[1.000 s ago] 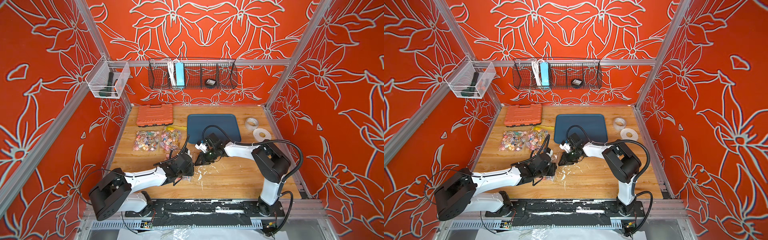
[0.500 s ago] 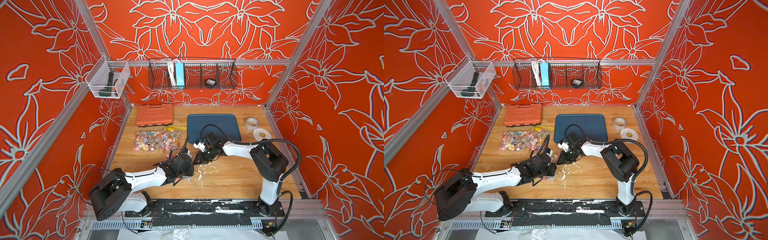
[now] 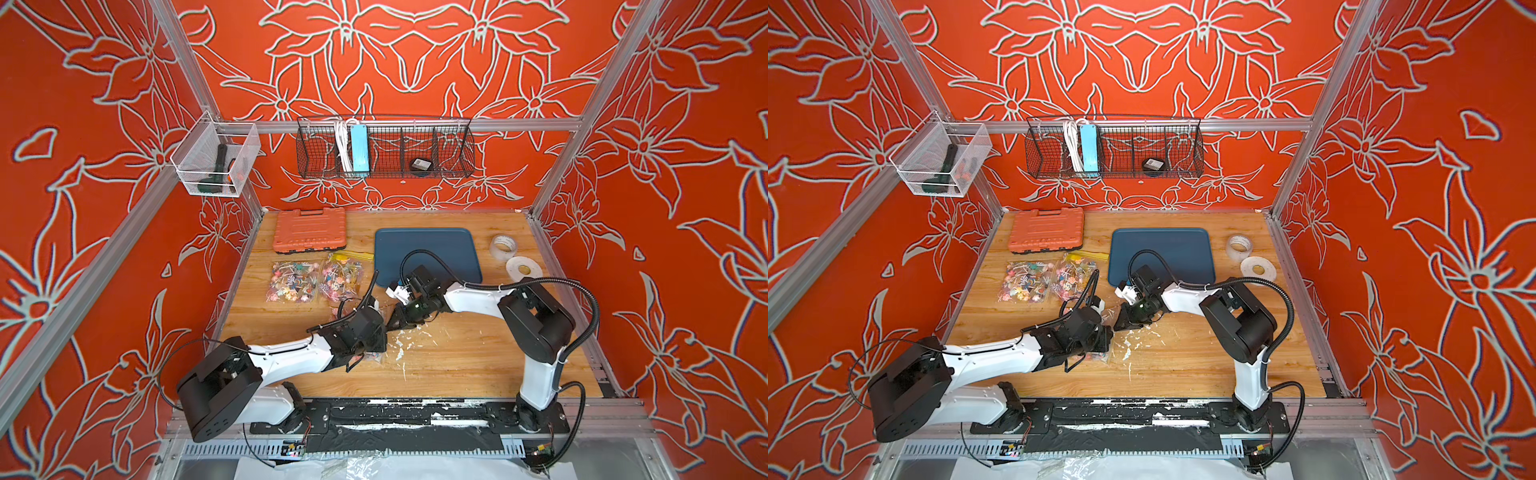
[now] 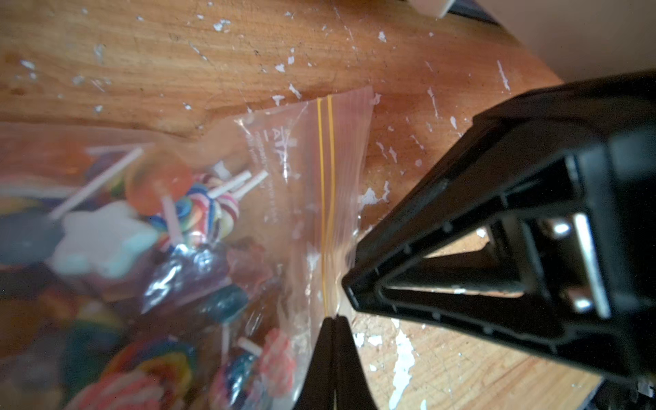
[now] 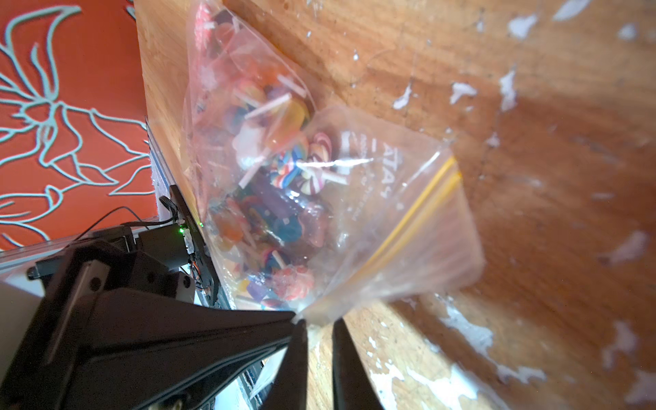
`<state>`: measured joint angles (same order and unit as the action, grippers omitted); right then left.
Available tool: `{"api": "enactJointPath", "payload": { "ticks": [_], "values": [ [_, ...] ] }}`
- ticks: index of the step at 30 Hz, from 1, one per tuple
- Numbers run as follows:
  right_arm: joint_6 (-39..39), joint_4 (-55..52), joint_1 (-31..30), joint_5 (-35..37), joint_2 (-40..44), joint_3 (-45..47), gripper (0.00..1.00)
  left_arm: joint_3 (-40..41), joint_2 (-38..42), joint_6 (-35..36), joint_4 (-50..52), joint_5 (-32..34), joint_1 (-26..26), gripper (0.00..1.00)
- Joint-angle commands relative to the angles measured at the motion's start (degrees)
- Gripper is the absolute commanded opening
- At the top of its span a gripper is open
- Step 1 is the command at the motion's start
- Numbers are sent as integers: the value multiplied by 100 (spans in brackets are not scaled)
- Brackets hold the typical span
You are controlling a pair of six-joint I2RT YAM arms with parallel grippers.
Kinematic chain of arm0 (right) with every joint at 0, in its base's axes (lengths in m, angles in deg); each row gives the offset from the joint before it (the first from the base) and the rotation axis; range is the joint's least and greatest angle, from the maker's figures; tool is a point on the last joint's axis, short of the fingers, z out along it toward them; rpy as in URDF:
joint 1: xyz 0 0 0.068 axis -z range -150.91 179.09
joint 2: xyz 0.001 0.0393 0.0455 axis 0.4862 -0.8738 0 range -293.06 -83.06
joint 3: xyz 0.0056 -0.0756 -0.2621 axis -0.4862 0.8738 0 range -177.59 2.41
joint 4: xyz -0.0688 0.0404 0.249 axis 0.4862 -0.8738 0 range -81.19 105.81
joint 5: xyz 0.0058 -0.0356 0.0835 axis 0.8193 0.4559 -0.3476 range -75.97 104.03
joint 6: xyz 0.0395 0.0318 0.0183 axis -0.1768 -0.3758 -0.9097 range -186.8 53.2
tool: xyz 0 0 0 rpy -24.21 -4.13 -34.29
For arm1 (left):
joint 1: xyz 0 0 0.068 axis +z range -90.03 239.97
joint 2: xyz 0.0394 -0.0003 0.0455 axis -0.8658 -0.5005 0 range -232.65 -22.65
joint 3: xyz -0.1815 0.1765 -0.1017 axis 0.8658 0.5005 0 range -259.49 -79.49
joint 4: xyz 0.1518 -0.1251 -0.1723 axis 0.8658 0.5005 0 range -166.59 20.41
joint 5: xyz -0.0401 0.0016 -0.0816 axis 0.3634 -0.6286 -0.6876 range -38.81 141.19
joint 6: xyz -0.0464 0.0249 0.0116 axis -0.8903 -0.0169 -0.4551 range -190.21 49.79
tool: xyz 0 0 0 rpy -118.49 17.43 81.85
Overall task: Pour candies out of the ziploc bag
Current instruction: Open the ziploc bag at the center of the board.
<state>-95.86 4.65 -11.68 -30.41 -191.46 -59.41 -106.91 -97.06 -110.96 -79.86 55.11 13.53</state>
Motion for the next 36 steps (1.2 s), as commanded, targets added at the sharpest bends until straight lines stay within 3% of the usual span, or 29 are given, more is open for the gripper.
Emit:
{"api": "enactJointPath", "payload": {
  "ticks": [1,5,17,22,29,33,36],
  "values": [
    [-4,-6,-61,-62,-151,31,9,17,72,-103,175,178,56,0],
    [-12,-13,-66,-36,-155,4,0,17,107,-170,187,215,64,0],
    [-30,9,-67,128,-152,-6,0,96,195,-139,19,30,64,0],
    [13,-38,-73,241,-138,39,0,68,151,-108,19,47,70,4],
    [70,-117,-75,324,-94,74,0,13,30,-84,19,95,73,1],
    [85,-125,-89,332,-88,67,0,-28,-3,-38,19,12,73,17],
    [85,-137,-84,331,-82,63,0,-27,-2,-29,9,20,73,21]
  ]
}}
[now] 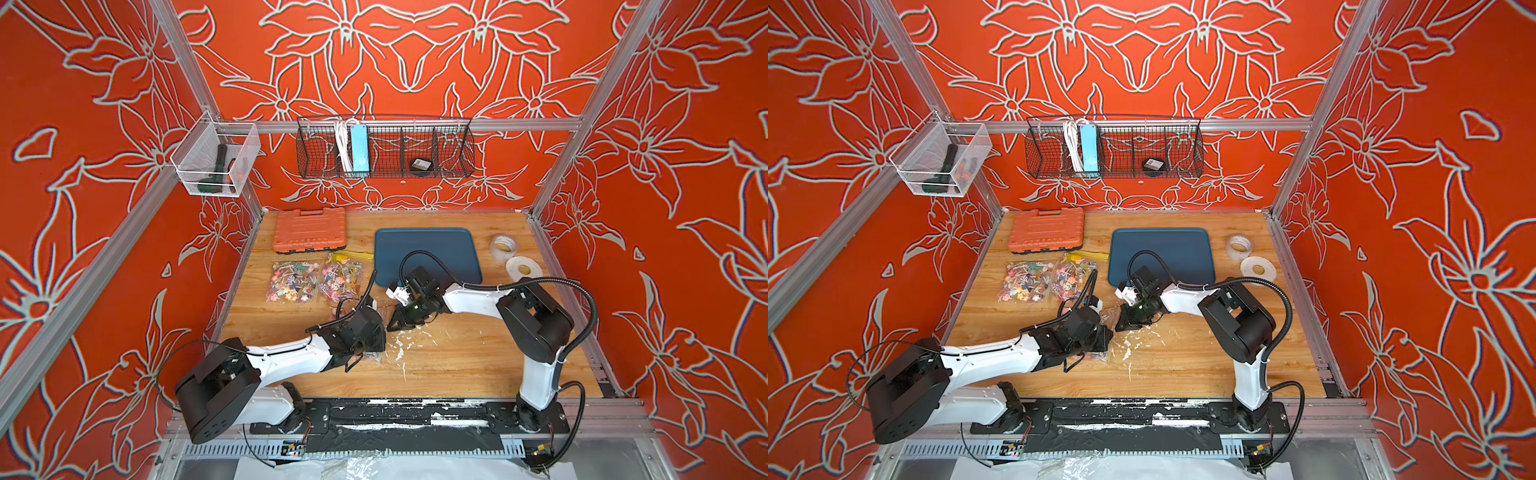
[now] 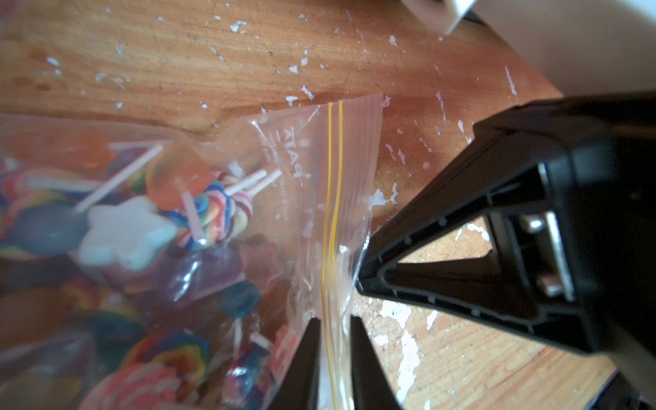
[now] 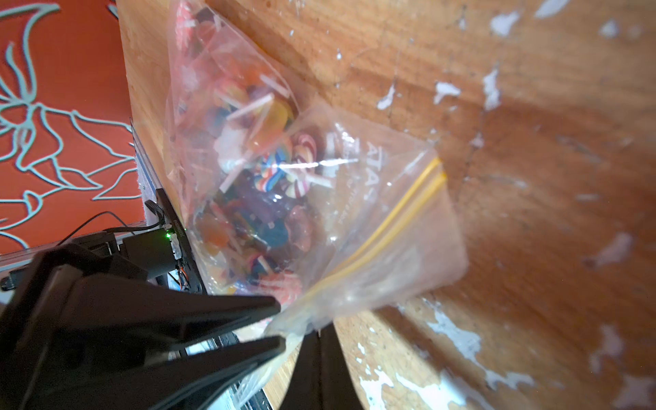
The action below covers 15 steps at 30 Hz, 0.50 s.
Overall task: Pour candies out of the ziploc bag
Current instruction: Open the ziploc bag at the center of the board.
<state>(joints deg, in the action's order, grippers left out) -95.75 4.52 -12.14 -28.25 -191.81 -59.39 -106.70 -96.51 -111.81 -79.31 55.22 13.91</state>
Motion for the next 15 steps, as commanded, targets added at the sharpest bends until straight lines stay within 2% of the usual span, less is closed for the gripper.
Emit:
{"api": "enactJointPath", "payload": {
  "ticks": [1,9,15],
  "values": [
    [80,-127,-42,115,-35,54,0,-48,-50,52,-44,25,36,21],
    [126,-204,-60,150,-21,73,0,-108,-178,91,16,148,36,18],
    [179,-263,-68,198,-3,107,0,-144,-207,91,44,204,35,7]
  ]
}}
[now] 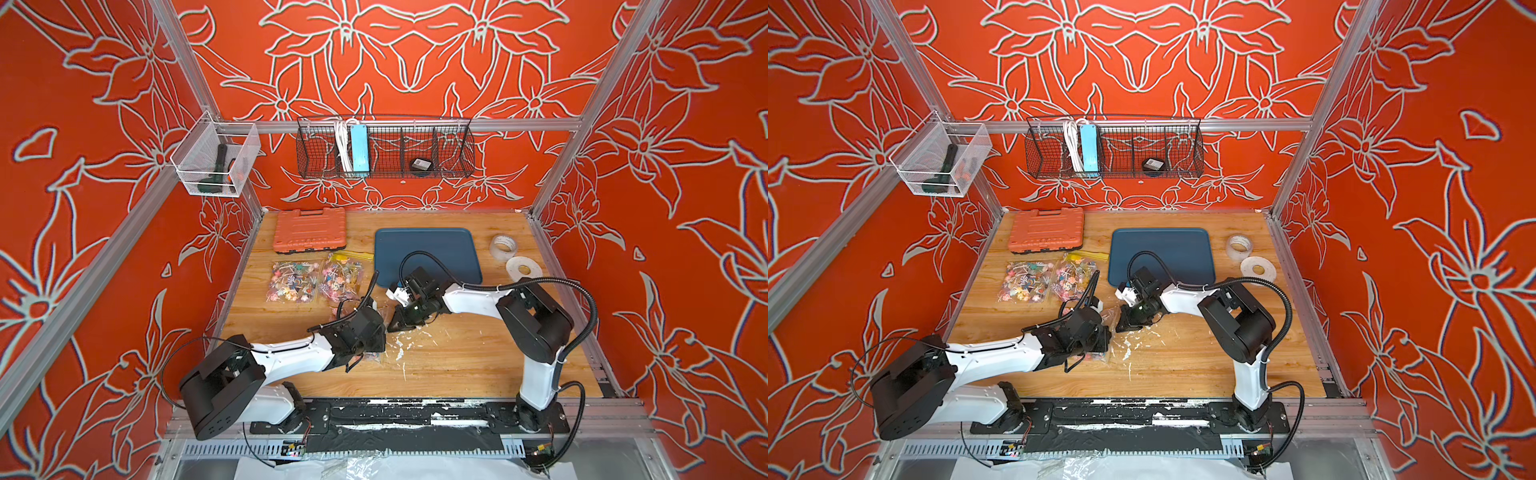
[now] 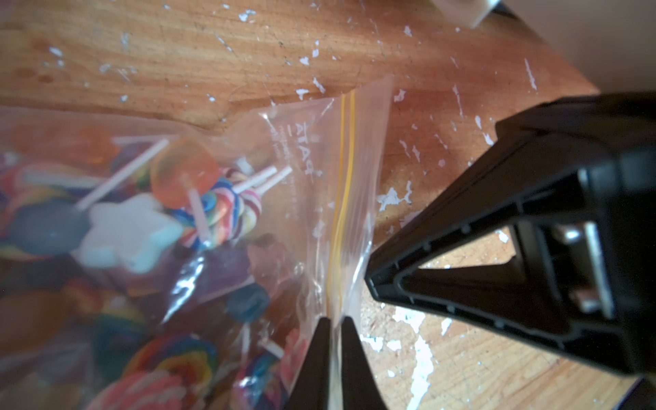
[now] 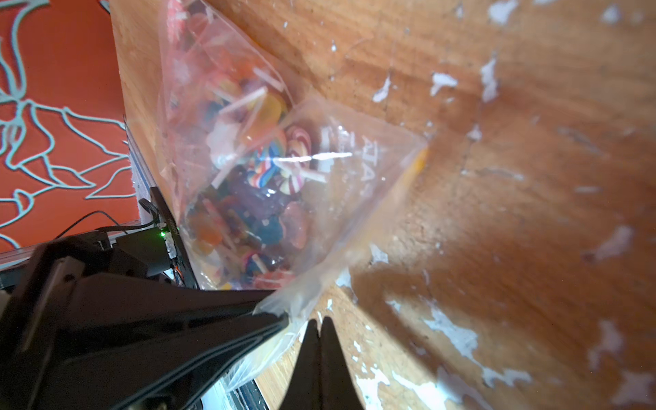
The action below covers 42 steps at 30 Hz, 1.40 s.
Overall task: Pour candies out of the ziploc bag
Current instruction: Open the ziploc bag at the center of the board.
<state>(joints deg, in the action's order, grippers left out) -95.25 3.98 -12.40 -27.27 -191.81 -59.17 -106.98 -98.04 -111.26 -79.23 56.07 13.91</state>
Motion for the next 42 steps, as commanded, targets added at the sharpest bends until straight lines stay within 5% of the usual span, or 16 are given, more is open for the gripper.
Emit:
{"api": "enactJointPath", "payload": {
  "ticks": [1,9,14,18,42],
  "values": [
    [139,-225,-43,113,1,85,0,-117,-63,45,35,114,42,3],
    [117,-382,-52,131,122,-3,0,-82,-117,18,-92,-47,36,0],
    [-50,-440,-52,150,469,14,24,-64,-165,10,-184,-145,37,0],
    [-135,-465,-52,184,568,-36,32,-64,-205,1,-259,-215,36,0],
    [-284,-492,-87,409,-207,-448,23,15,-232,-34,-365,-313,36,0]
  ]
}}
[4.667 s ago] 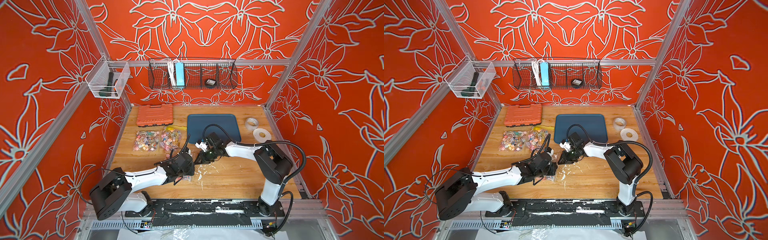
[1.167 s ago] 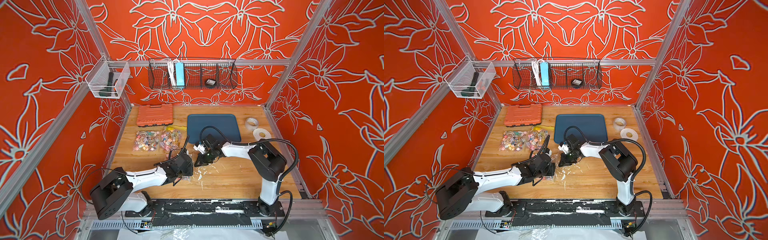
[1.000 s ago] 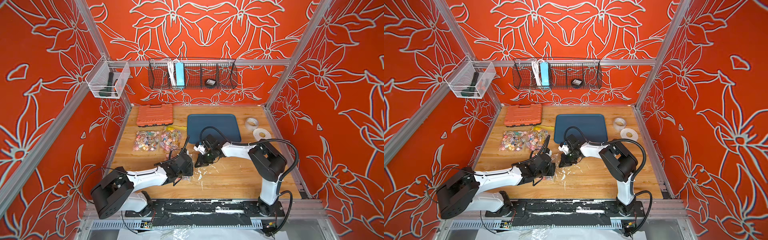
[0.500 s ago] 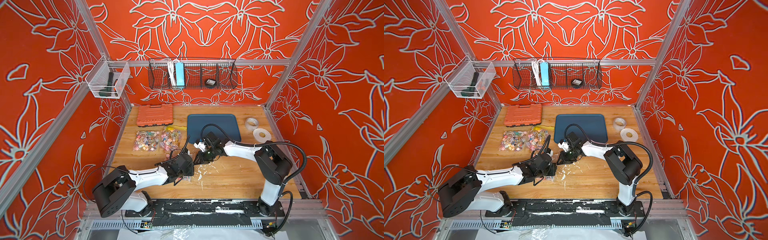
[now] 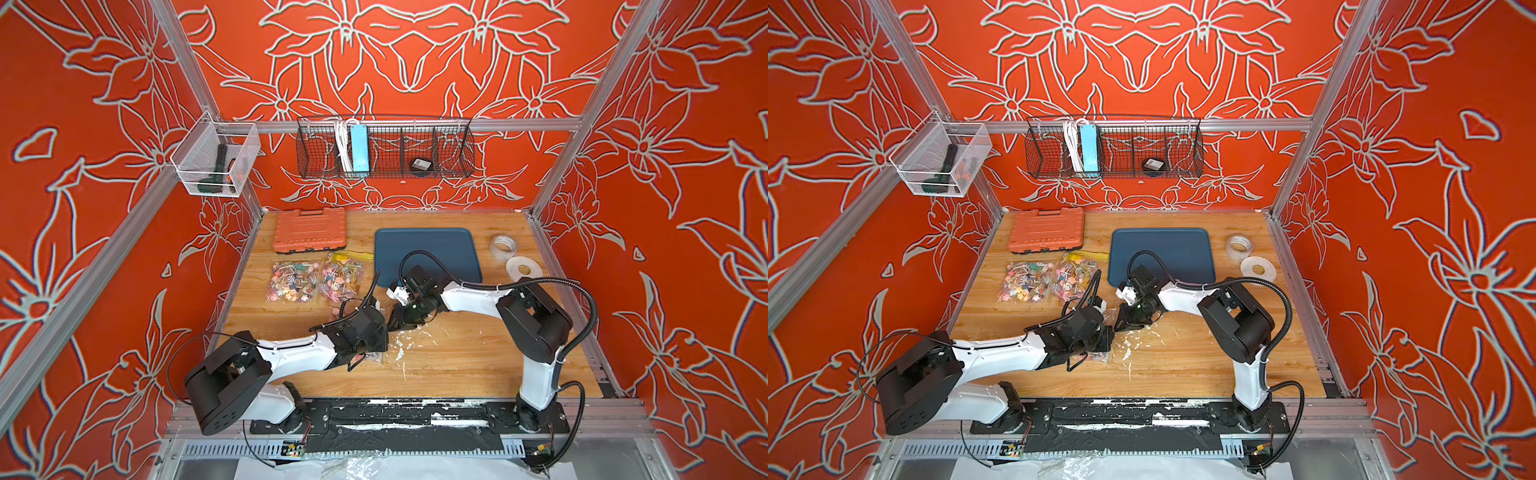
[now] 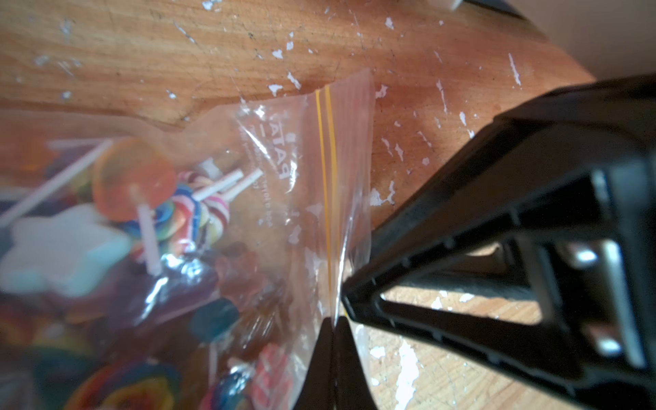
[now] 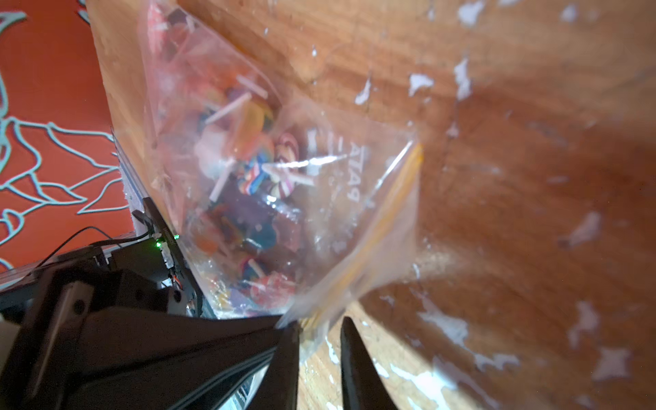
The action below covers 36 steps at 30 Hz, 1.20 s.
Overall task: Pour candies out of the ziploc bag
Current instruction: Open the ziploc bag at the center of the board.
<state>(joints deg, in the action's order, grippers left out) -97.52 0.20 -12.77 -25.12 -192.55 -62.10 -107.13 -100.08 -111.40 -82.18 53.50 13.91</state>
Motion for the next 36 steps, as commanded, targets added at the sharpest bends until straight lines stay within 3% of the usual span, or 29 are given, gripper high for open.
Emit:
{"api": "enactJointPath", "payload": {
  "ticks": [1,13,27,36],
  "values": [
    [-70,-132,-50,226,-160,-175,23,37,-33,-29,-74,-62,36,0],
    [-130,-130,-50,270,-252,-176,14,74,66,-38,-39,15,36,0],
    [-294,37,-75,31,-327,-255,17,110,58,-56,-116,-28,36,0],
    [-382,141,-120,4,-406,-273,0,109,62,-56,-127,-48,36,0]
  ]
}}
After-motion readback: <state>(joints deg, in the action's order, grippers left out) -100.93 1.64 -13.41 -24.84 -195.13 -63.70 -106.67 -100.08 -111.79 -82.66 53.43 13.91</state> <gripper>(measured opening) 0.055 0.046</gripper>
